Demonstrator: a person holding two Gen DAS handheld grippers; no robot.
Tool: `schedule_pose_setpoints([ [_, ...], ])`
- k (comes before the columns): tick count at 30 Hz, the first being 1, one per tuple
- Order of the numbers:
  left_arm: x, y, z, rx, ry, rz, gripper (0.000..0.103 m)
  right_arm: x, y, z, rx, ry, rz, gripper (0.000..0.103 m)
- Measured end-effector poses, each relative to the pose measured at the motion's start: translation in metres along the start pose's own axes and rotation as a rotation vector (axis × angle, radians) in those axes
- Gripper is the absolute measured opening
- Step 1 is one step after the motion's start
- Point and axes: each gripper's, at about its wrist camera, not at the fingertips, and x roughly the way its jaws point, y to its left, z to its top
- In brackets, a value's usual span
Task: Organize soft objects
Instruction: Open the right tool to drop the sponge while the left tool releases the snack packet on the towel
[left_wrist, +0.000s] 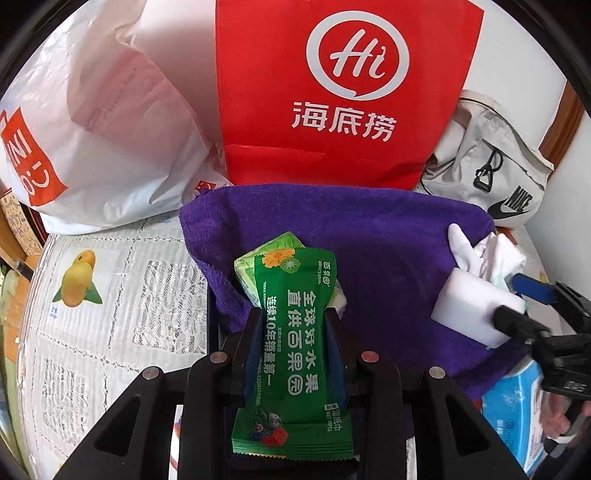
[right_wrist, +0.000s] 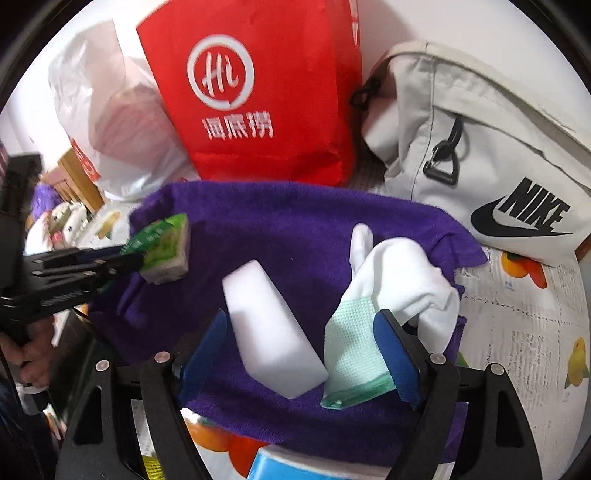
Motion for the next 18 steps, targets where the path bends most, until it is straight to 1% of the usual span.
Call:
schedule_pose_setpoints([
  [3,0.004,0.001,0.001,-0.009,0.010,-0.003,0.032,-0.010,-0.002,0.000,0.017,-0.028,0.009,0.081],
  [6,0.005,-0.001,0.001,0.002,0.017,-0.004,0.036,-0.019,0.000,0.001,0.016,-0.060,0.021,0.081],
  [8,0.002,-0.003,0.001,0.011,0.015,-0.014,0.041,-0.026,0.002,0.000,0.002,-0.083,0.011,0.081],
  [9,0.001,-0.003,0.001,0.008,0.011,-0.014,0.049,-0.029,0.004,-0.001,-0.003,-0.092,0.008,0.081],
  [10,-0.003,-0.003,0.000,0.007,0.004,-0.012,0.054,-0.031,0.005,-0.001,-0.005,-0.098,0.007,0.081],
  [16,-0.027,0.002,-0.006,-0.010,-0.020,0.003,0.055,-0.046,0.012,-0.011,0.011,-0.105,0.011,0.081],
  [18,-0.041,0.003,-0.013,-0.017,-0.037,0.007,0.055,-0.052,0.014,-0.016,0.019,-0.106,0.012,0.081],
])
